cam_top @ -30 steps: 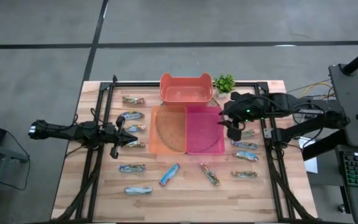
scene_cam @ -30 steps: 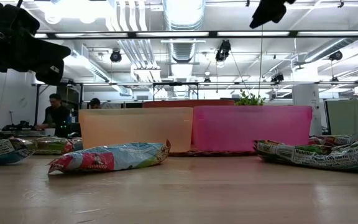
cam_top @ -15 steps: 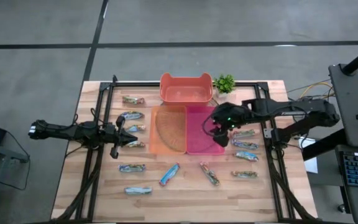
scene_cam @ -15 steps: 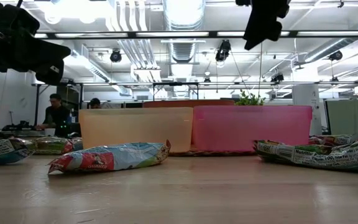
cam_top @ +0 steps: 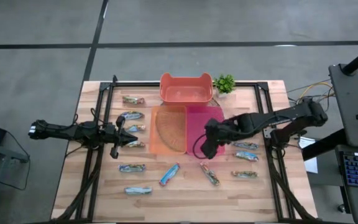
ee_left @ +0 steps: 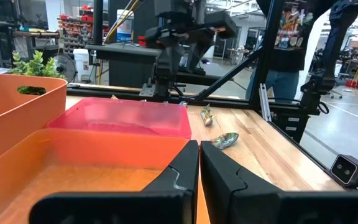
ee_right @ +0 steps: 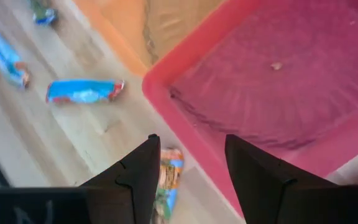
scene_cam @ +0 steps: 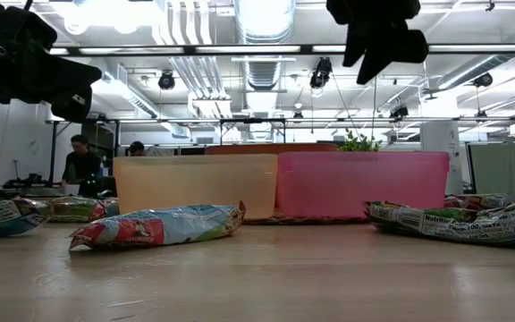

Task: Pick and place Granola Bars by type
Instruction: Put the yellow granola bar into the orange bin

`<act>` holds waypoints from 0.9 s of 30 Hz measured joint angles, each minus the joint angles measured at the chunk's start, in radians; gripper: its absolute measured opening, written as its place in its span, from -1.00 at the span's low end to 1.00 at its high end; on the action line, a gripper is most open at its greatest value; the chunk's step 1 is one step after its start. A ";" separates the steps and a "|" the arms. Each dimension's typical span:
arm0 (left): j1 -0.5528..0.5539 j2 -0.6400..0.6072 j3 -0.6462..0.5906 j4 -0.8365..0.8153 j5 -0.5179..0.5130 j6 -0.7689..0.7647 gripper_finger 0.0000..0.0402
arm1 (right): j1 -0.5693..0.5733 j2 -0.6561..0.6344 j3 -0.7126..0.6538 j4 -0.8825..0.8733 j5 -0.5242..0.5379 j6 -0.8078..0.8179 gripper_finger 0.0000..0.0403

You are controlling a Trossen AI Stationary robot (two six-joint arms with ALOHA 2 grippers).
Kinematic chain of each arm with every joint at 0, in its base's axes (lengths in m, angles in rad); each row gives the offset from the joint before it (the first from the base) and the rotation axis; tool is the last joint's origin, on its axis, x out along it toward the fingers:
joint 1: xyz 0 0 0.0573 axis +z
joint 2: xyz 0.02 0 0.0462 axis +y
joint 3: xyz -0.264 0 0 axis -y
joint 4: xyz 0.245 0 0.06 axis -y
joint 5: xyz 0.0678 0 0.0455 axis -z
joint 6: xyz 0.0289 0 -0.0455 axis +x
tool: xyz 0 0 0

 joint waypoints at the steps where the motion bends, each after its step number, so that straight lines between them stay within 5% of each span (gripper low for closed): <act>1: 0.000 0.000 0.000 0.000 0.000 0.000 -1.00 | 0.011 0.016 0.018 -0.007 0.019 0.023 -0.15; 13: 0.000 0.000 0.000 0.000 0.000 0.000 -1.00 | 0.099 0.190 0.226 -0.171 0.033 0.226 0.05; 19: 0.000 0.000 0.000 0.000 0.000 0.000 -1.00 | 0.182 0.217 0.229 -0.187 0.034 0.375 0.23; 27: 0.000 0.000 0.000 0.000 0.000 0.000 -1.00 | 0.282 0.261 0.219 -0.203 0.041 0.451 0.22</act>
